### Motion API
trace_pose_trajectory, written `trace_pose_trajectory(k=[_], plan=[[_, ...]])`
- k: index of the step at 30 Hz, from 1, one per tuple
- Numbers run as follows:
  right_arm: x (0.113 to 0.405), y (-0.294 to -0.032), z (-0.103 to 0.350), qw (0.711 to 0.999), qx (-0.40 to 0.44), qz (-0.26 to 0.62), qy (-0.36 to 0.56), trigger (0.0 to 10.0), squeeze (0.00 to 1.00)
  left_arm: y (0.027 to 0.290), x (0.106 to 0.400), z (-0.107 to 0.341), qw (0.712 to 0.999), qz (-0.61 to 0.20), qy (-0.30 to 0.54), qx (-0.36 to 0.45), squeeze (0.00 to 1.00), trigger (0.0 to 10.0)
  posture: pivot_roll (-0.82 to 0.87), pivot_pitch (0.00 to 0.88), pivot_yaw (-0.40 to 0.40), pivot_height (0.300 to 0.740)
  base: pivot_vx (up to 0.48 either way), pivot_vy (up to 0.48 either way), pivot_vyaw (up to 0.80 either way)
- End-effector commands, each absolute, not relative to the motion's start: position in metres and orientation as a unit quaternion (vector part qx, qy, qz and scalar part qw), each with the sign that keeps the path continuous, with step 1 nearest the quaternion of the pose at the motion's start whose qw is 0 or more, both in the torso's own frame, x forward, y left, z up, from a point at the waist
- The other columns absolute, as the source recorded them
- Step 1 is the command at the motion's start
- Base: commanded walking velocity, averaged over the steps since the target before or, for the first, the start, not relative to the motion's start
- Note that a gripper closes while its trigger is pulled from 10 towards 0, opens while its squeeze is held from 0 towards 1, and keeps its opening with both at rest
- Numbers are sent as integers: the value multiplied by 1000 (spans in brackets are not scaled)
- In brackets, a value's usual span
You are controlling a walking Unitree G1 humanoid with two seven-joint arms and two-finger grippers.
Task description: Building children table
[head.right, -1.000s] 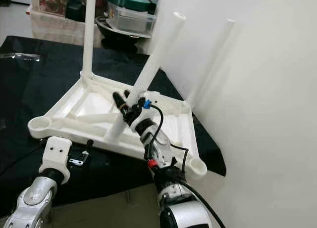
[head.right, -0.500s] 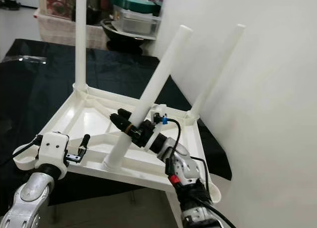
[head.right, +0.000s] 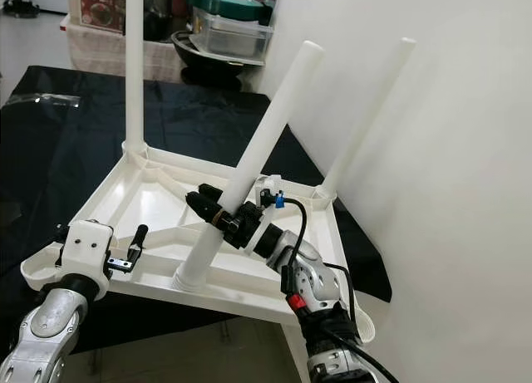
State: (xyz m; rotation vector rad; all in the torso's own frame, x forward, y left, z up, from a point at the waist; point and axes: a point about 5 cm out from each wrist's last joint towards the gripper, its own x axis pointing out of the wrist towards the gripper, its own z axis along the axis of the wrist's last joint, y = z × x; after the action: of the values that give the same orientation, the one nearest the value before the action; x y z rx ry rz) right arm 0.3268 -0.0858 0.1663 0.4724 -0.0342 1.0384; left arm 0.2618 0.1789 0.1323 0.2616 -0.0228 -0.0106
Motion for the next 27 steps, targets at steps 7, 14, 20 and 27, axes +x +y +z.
trace_pose_trajectory(k=[7,14,20,27], plan=[[322,-110,186,851,157,501,-14,0,0,175,262,127,991,-10,3,133,0,10000,196,0,-197,740,0,0,0],[310,-143,154,871,72,482,63,0,0,177,262,124,991,-5,8,131,0,10000,182,0,-199,740,0,0,0],[305,-156,142,879,46,466,88,0,0,176,262,123,991,-7,10,131,0,10000,174,0,-193,740,0,0,0],[306,-192,126,904,-27,405,139,0,0,176,262,121,991,-7,14,131,0,10000,174,0,-194,740,0,0,0]])
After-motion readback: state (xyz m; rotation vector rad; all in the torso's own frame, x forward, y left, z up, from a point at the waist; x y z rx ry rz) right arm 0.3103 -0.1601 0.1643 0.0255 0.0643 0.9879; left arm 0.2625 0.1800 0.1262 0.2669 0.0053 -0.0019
